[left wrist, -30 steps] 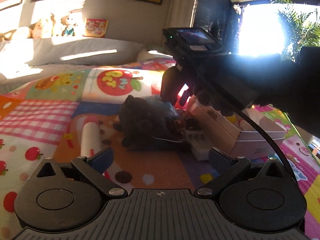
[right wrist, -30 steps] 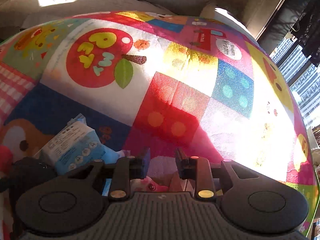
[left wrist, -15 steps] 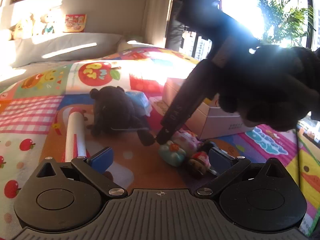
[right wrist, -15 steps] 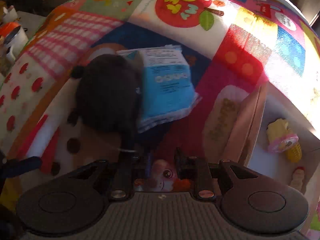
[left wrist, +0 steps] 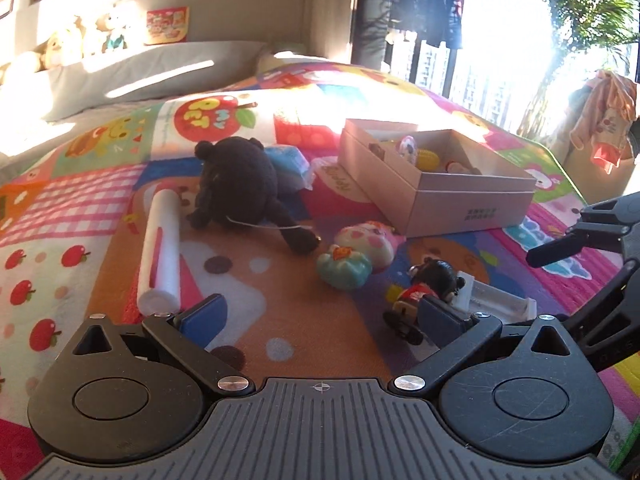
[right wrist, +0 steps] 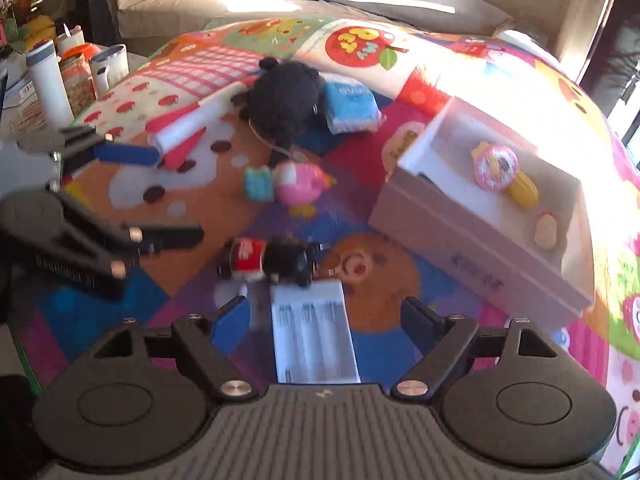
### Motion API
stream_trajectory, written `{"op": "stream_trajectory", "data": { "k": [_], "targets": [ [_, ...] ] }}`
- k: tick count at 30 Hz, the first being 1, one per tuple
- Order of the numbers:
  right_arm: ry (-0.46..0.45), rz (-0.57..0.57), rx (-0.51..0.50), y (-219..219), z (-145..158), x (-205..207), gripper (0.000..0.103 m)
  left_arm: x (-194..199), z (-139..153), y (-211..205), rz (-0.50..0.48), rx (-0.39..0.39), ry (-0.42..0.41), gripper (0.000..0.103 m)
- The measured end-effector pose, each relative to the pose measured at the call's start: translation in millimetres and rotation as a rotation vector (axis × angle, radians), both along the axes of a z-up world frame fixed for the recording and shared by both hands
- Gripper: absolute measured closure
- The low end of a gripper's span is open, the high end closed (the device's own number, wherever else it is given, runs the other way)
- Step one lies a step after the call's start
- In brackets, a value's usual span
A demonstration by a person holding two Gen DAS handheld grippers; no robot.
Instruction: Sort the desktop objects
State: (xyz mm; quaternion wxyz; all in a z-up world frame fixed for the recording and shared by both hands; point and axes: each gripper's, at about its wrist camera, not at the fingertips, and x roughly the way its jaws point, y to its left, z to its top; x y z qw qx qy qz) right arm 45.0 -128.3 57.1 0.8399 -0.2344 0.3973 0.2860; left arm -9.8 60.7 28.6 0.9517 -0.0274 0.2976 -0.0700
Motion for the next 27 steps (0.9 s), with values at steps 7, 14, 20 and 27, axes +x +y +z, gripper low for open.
{"op": "stream_trajectory", "data": {
  "k": [7,14,20,27],
  "targets": [
    [-0.276,-0.287,-0.088,-48,-19,2,0.018,-7,1,-36,-0.087,0.040,0.001,0.000],
    [-0.161,-0.407,0.129,-104,-21,-11,0.004,4,-11,-65,-0.125,0.100,0.013,0.017],
    [-0.141,-0.419,0.191,-111,-32,-28,0.002,20,-18,-71,-0.108,0.132,0.044,0.016],
    [-0.226,-0.172,0.145,-77,-15,-16,0.000,11,-16,-59,-0.055,0.119,0.028,0.003]
  ]
}}
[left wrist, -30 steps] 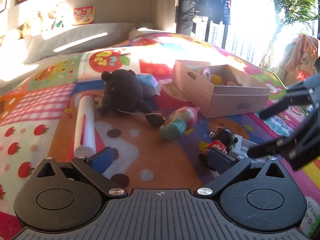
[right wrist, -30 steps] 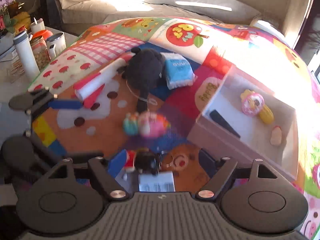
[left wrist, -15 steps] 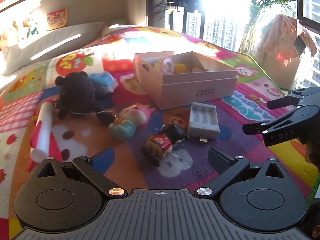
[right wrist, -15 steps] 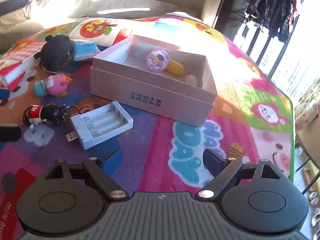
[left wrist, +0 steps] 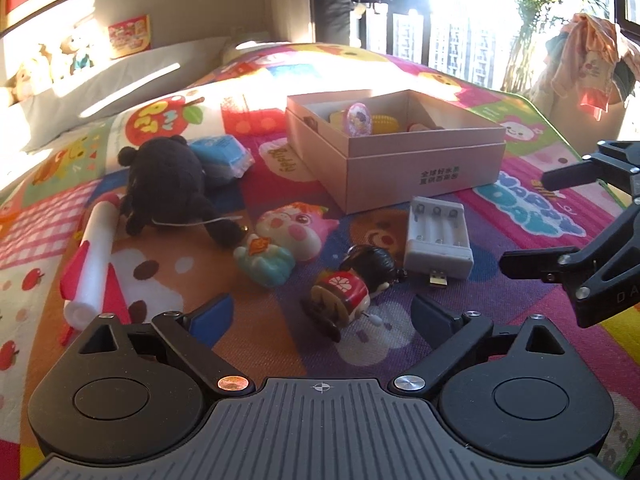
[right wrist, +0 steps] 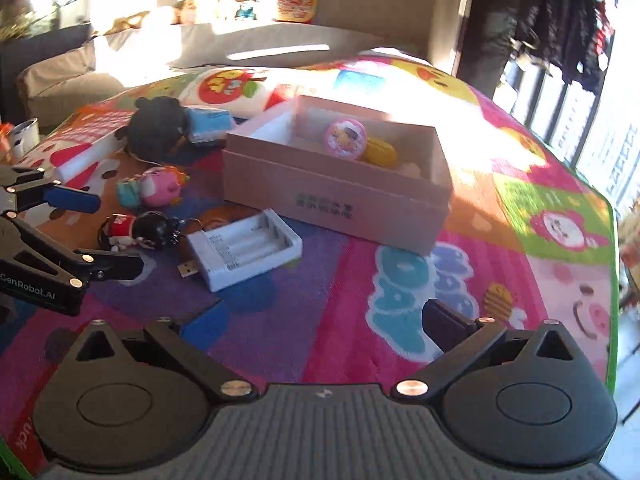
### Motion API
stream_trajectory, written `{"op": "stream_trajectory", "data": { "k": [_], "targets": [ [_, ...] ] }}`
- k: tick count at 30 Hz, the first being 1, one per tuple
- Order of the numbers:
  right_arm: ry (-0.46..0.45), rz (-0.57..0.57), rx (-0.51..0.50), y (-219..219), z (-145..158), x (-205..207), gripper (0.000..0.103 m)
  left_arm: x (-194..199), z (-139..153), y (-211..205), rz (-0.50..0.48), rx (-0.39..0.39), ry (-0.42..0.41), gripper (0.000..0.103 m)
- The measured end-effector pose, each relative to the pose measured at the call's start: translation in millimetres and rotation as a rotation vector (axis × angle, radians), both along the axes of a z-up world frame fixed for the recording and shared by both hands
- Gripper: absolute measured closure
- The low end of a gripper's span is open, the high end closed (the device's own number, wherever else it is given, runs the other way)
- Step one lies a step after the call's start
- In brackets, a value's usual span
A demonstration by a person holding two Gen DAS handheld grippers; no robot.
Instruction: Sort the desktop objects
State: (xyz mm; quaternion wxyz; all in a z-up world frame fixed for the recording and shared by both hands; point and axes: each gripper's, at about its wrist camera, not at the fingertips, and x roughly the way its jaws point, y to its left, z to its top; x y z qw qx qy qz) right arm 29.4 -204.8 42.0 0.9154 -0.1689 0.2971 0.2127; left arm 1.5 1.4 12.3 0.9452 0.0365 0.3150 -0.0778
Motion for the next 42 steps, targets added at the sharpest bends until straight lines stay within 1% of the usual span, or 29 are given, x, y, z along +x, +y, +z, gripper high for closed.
{"op": "stream_trajectory", "data": {
  "k": [2,4,5,8,11,12,14,16,17,18,19,20,22,24,26,28,31,33,35,37,38,42],
  "targets": [
    [0.022,0.094,-0.010,16,4,13,0.000,-2,-1,5,0.007,-0.015,0.006,0.002],
    [0.058,0.160,-0.003,31,5,29,0.000,-6,-1,9,0.006,-0.038,0.006,0.001],
    [0.070,0.173,-0.004,37,4,36,0.000,-7,-1,11,0.002,-0.046,0.005,0.000],
    [0.101,0.160,-0.013,51,-2,56,0.000,-8,-3,14,-0.020,-0.076,0.037,0.000],
    [0.181,0.126,0.010,52,-13,70,0.001,-5,-5,22,-0.004,-0.130,0.060,0.000],
    [0.205,0.111,0.024,49,-16,72,0.004,-6,-5,24,-0.002,-0.150,0.059,0.000],
    [0.239,0.081,0.079,39,-17,71,0.015,-6,-6,26,-0.001,-0.160,0.057,0.000],
    [0.213,0.001,0.074,28,-16,68,0.015,-6,-6,25,-0.001,-0.156,0.058,0.000],
    [0.192,-0.071,0.075,20,-17,66,0.015,-6,-6,24,-0.001,-0.154,0.059,0.000],
    [0.183,-0.120,0.079,13,-18,65,0.015,-6,-6,24,-0.003,-0.152,0.061,0.000],
    [0.175,-0.192,0.097,2,-20,63,0.014,-6,-6,23,-0.004,-0.150,0.062,0.000],
    [0.177,-0.240,0.120,-7,-20,61,0.014,-5,-6,23,-0.004,-0.149,0.064,0.000],
    [0.180,-0.293,0.166,-20,-21,52,0.014,-5,-6,23,-0.002,-0.146,0.066,0.000],
    [0.184,-0.292,0.220,-28,-20,40,0.013,-5,-6,23,0.002,-0.150,0.068,0.000],
    [0.180,-0.286,0.286,-38,-16,26,0.004,-5,-6,24,0.011,-0.155,0.071,0.000],
    [0.141,-0.305,0.314,-44,-14,11,0.001,-4,-6,21,0.016,-0.137,0.075,0.000],
    [0.067,-0.342,0.302,-49,-15,-3,0.000,-2,-6,9,0.010,-0.060,0.100,0.000],
    [0.051,-0.345,0.302,-50,-16,-5,0.000,-1,-6,2,0.005,-0.001,0.112,0.000],
    [0.053,-0.338,0.316,-52,-16,-3,0.000,-2,-3,0,0.011,-0.021,0.119,0.000],
    [0.082,-0.344,0.314,-51,-19,2,0.000,-4,1,-5,-0.033,-0.083,0.117,0.000],
    [0.097,-0.353,0.315,-52,-20,4,0.000,-5,3,-10,-0.051,-0.094,0.110,0.000],
    [0.147,-0.378,0.366,-61,-25,10,0.000,-3,5,-35,-0.111,-0.052,0.082,0.001]
  ]
}}
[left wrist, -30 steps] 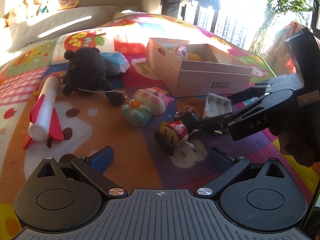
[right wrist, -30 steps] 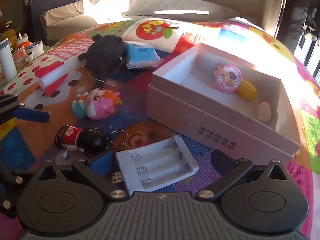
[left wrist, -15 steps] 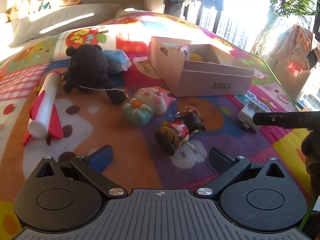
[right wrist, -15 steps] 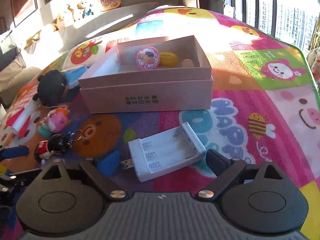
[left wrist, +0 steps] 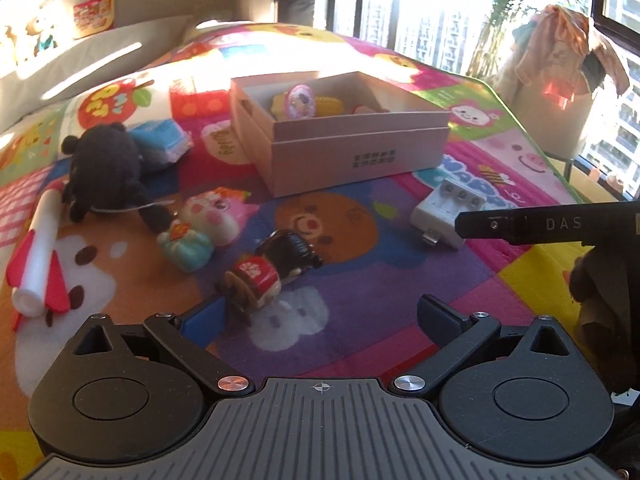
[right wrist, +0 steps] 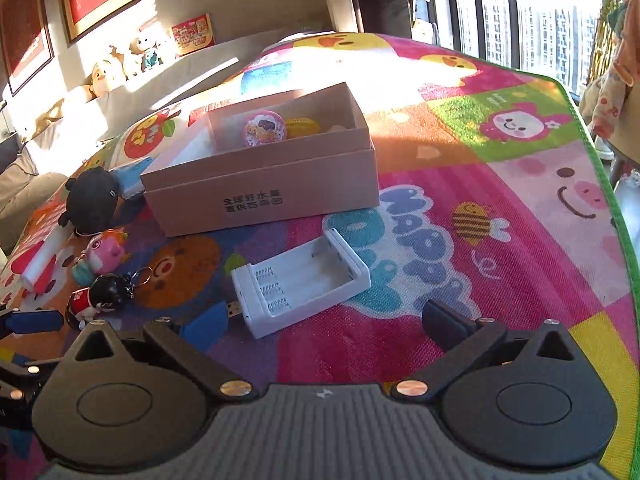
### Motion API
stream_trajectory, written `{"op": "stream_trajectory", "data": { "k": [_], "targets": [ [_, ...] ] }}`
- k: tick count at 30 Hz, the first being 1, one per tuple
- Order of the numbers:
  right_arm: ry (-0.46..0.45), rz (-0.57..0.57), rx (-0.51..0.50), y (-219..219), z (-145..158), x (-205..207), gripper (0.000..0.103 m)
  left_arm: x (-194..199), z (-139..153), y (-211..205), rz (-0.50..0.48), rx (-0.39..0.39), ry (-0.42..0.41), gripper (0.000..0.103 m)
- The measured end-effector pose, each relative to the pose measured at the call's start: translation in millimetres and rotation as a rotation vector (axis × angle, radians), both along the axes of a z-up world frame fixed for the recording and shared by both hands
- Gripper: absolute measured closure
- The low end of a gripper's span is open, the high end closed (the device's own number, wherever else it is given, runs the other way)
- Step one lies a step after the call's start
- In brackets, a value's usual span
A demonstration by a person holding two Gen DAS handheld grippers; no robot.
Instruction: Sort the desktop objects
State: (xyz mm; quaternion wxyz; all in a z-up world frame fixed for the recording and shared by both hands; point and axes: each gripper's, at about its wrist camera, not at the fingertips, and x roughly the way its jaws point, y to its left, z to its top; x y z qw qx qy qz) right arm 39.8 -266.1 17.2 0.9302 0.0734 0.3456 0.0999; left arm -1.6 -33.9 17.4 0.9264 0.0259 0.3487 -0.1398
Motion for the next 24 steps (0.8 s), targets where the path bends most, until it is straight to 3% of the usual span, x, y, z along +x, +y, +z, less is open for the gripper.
{"op": "stream_trajectory", "data": {
  "k": [4,6,13,19,21,24],
  "targets": [
    [-0.011,-0.010,0.042,-6,-1,-2,0.000,11,3,-10,-0.052,-0.068,0.006,0.019],
    [-0.010,-0.015,0.056,-8,-2,-2,0.000,13,5,-14,-0.053,-0.080,-0.009,0.019],
    [-0.015,-0.024,0.088,-12,-2,-1,0.000,25,-4,-17,0.018,0.051,-0.007,0.020],
    [-0.017,-0.026,0.104,-14,-2,-1,0.000,38,1,10,0.170,0.149,-0.072,0.017],
    [-0.017,-0.027,0.107,-14,-2,-1,0.000,40,5,20,0.181,0.126,-0.074,0.015],
    [-0.018,-0.028,0.110,-15,-2,-2,0.000,36,11,22,0.104,0.025,-0.044,0.009]
  ]
}}
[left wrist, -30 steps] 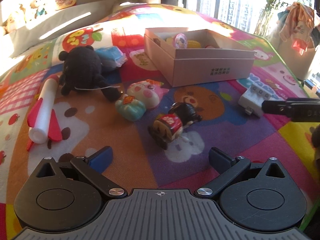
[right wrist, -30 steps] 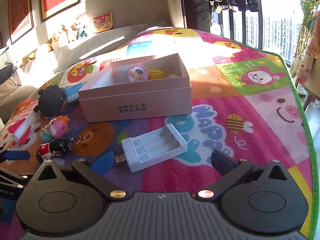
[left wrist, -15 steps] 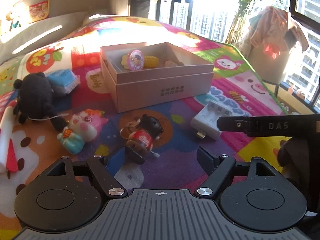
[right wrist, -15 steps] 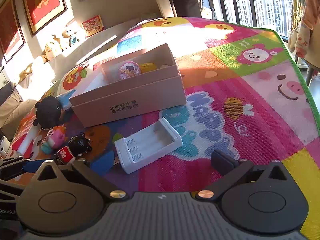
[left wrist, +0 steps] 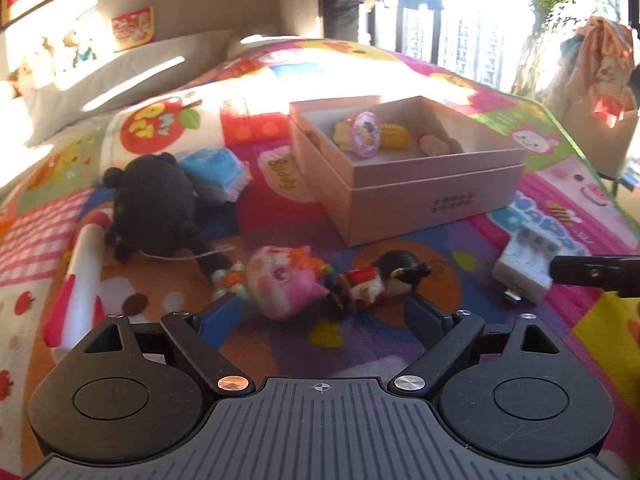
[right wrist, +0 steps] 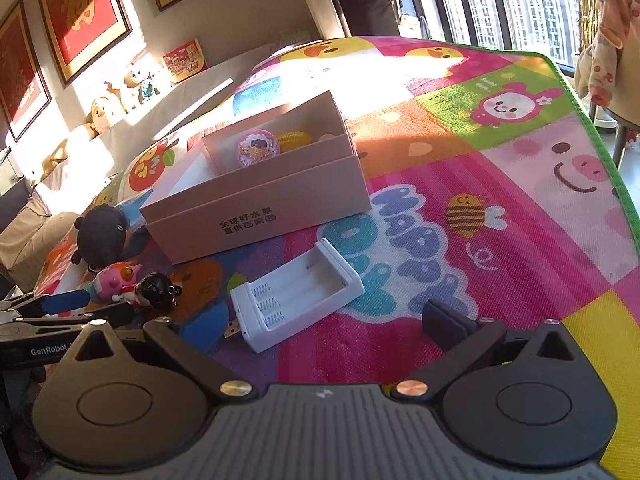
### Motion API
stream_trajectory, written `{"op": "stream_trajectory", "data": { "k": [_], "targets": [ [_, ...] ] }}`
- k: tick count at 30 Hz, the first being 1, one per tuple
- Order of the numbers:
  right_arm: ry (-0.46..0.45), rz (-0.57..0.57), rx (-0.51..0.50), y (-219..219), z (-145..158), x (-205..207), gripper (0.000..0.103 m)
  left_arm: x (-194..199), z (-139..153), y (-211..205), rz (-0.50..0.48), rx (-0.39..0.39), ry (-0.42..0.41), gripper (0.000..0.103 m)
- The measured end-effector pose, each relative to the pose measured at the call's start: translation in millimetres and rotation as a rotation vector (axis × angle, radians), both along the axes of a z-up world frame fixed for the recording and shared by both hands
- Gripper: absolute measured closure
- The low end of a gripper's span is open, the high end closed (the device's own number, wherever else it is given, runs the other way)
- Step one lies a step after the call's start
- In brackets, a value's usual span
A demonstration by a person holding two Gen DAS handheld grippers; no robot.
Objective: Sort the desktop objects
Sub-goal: 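Grasp the red-and-black keychain figure with the left gripper while the right gripper grasps the white charger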
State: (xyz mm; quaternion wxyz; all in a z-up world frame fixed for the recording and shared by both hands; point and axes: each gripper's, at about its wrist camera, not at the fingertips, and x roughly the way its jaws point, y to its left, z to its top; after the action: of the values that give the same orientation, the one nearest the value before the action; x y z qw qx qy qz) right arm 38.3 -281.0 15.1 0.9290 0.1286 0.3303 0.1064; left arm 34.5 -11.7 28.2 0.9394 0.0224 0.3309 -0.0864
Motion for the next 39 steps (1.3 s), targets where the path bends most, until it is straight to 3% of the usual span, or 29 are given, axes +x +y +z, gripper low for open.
{"op": "stream_trajectory", "data": {
  "k": [4,9,13,18,24,29,31,34,39],
  "targets": [
    [0.000,-0.001,0.001,0,0,0,0.000,-3,-1,-20,-0.072,-0.037,0.014,0.009],
    [-0.001,-0.002,0.008,-1,0,0,0.000,12,-9,-39,-0.089,-0.029,0.032,0.011],
    [-0.002,-0.004,0.017,-2,0,0,0.000,22,-11,-48,-0.112,-0.038,0.032,0.020],
    [-0.004,-0.005,0.030,-4,0,-1,0.000,28,-17,-55,-0.093,0.006,0.026,0.032],
    [-0.004,-0.006,0.032,-5,-1,0,0.000,2,-8,-49,-0.130,0.016,-0.001,0.033],
    [0.014,0.046,-0.037,5,2,2,0.000,-30,-7,-31,-0.126,0.029,0.014,0.033],
    [0.013,0.168,-0.118,18,5,3,0.000,-39,-9,-22,-0.113,0.019,0.025,0.032],
    [-0.016,0.258,-0.267,35,10,7,0.000,-46,-11,-11,-0.087,-0.014,0.031,0.032],
    [-0.008,0.239,-0.246,37,14,31,0.000,-50,-11,-5,-0.083,-0.054,0.024,0.028]
  ]
}}
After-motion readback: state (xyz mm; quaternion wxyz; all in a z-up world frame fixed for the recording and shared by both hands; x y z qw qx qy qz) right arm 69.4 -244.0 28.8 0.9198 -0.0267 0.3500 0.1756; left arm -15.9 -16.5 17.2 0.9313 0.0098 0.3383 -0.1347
